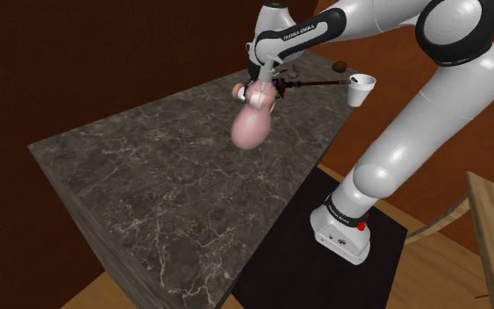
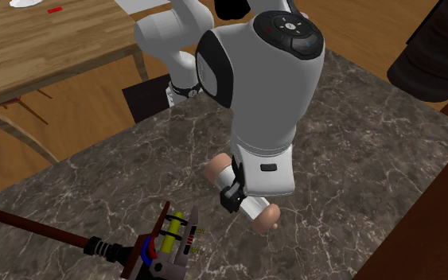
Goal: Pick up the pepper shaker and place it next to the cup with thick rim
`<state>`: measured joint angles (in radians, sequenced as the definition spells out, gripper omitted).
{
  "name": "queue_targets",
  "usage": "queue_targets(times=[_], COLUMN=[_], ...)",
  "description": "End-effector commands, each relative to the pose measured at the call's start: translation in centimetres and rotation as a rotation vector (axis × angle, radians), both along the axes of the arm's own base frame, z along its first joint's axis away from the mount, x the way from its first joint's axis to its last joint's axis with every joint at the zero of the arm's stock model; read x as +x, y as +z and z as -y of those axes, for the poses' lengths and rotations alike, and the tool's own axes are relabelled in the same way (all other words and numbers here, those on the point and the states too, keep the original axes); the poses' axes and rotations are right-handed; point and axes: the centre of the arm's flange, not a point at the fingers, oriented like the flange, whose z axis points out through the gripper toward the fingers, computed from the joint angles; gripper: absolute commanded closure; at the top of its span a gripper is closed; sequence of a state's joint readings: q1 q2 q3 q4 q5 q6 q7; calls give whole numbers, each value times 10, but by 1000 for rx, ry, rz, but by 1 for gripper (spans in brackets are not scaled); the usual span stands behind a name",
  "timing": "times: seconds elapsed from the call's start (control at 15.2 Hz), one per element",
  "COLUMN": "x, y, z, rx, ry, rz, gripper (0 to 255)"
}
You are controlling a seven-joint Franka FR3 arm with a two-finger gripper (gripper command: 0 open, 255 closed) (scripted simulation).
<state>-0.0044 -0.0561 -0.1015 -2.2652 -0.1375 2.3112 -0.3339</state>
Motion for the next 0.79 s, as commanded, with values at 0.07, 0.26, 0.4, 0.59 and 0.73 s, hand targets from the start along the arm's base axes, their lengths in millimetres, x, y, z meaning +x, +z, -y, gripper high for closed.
queue_targets(times=[0.07,0.26,0.4,0.59,0.73], x=[0,0,0,0,0], y=[0,0,0,5,15], z=[0,0,0,0,0], rx=[0,0,0,0,0], ry=[0,0,0,0,0], rz=[-1,-1,-1,-1,-1], gripper=[255,255,255,255,255])
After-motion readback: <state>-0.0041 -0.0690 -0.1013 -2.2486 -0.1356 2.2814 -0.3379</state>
